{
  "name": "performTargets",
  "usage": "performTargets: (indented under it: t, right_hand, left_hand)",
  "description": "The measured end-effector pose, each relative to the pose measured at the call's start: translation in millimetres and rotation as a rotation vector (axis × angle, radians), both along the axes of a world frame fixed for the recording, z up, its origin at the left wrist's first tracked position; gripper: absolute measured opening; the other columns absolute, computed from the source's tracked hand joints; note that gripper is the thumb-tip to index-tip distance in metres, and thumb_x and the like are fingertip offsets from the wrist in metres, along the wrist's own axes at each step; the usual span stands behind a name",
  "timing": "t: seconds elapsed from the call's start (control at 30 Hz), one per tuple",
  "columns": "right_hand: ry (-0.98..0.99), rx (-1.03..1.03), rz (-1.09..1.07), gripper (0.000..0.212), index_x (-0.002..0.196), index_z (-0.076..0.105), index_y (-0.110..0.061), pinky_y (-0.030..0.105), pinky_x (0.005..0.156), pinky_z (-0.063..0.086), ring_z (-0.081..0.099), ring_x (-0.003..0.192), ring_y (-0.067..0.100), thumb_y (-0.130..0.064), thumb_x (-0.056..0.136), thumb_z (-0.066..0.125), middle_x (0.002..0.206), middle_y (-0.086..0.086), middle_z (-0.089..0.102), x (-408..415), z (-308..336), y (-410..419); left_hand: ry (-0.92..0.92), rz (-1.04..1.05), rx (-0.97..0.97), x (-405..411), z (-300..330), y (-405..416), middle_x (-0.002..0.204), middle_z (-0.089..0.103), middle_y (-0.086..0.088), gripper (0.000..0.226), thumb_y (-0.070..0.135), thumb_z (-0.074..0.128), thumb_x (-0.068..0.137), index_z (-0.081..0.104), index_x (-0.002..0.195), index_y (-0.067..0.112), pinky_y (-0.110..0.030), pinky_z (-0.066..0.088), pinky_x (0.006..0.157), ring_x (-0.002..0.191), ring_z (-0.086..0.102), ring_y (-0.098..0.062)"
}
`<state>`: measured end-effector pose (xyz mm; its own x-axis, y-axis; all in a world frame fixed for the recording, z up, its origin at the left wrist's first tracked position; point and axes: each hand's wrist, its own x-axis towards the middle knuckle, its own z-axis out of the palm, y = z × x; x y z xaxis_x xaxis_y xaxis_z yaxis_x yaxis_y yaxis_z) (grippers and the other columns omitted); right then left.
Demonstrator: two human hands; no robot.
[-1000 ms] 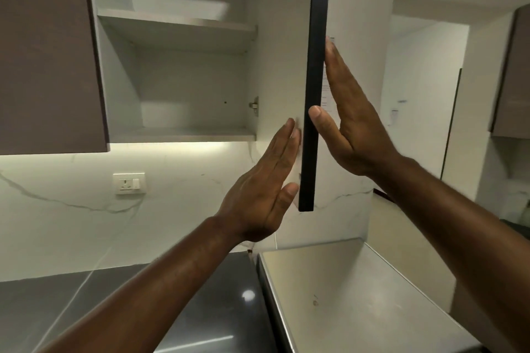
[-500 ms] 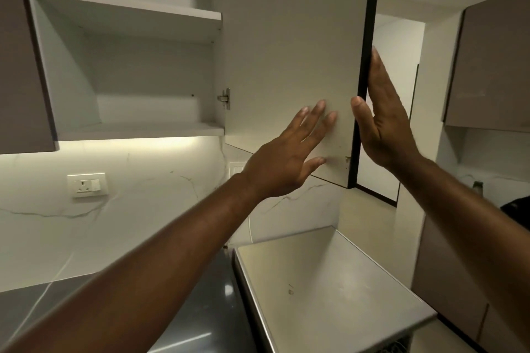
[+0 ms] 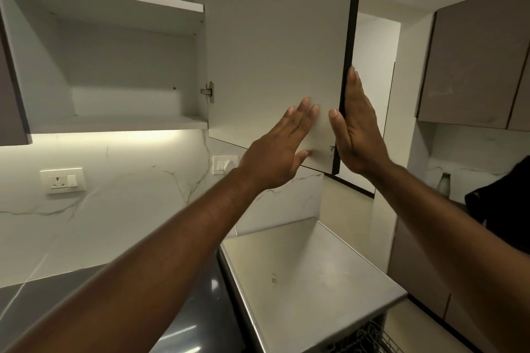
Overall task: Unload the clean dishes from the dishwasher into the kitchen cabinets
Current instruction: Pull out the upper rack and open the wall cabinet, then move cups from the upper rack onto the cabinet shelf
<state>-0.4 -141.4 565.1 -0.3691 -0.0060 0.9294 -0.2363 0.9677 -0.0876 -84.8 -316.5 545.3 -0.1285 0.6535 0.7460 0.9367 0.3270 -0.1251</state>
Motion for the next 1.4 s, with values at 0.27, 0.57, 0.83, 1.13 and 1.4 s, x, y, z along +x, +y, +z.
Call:
performTargets:
  t: [0.27, 0.57, 0.83, 1.13, 1.4]
  right_hand:
    - [-0.076, -0.055, -0.011, 0.062, 0.156, -0.002, -0.015, 0.018, 0.119, -0.002, -0.004, 0.150, 0.005, -0.030, 0.105, 0.029, 0.164, -0.005, -0.004, 15.8, -44.7, -18.4]
    - [-0.189, -0.212, -0.009, 0.061, 0.157, 0.002, -0.014, 0.033, 0.123, 0.003, -0.002, 0.151, 0.010, -0.029, 0.104, 0.027, 0.165, -0.003, -0.001, 47.3, -140.1, -46.3]
    - [-0.338, -0.363, -0.058, 0.060, 0.157, 0.000, -0.017, 0.039, 0.123, 0.005, -0.003, 0.151, 0.009, -0.026, 0.105, 0.029, 0.165, -0.004, -0.001, 91.1, -245.4, -79.1]
    - [-0.553, -0.555, -0.158, 0.061, 0.158, 0.001, -0.019, 0.041, 0.122, 0.008, -0.002, 0.151, 0.006, -0.031, 0.105, 0.029, 0.165, -0.009, 0.000, 170.3, -369.2, -108.5]
    - [-0.698, -0.707, -0.269, 0.062, 0.157, -0.001, -0.026, 0.046, 0.122, 0.015, 0.001, 0.151, 0.005, -0.038, 0.104, 0.029, 0.164, -0.010, 0.001, 230.9, -462.4, -116.8]
  left_hand:
    - [-0.024, 0.099, -0.022, 10.5, -29.6, -15.3, 0.165, -0.007, 0.000, 0.079, 0.041, 0.045, 0.100, -0.004, 0.157, 0.017, -0.035, 0.020, 0.122, 0.152, 0.002, -0.015]
    - [-0.191, 0.107, -0.115, 35.5, -132.4, -44.8, 0.164, -0.016, -0.002, 0.080, 0.042, 0.039, 0.100, -0.011, 0.156, 0.014, -0.033, 0.000, 0.123, 0.150, -0.014, -0.014]
    - [-0.397, 0.079, -0.224, 69.1, -237.5, -73.0, 0.164, -0.015, -0.006, 0.078, 0.042, 0.035, 0.100, -0.010, 0.156, 0.010, -0.035, 0.002, 0.124, 0.151, -0.012, -0.017]
    - [-0.619, 0.018, -0.334, 122.3, -341.5, -98.9, 0.164, -0.010, -0.008, 0.076, 0.038, 0.035, 0.102, -0.009, 0.155, 0.007, -0.035, 0.002, 0.124, 0.151, -0.013, -0.016]
    - [-0.725, 0.004, -0.481, 153.6, -408.6, -104.5, 0.164, -0.014, -0.005, 0.076, 0.042, 0.032, 0.102, -0.013, 0.155, 0.012, -0.039, 0.006, 0.124, 0.150, -0.015, -0.015]
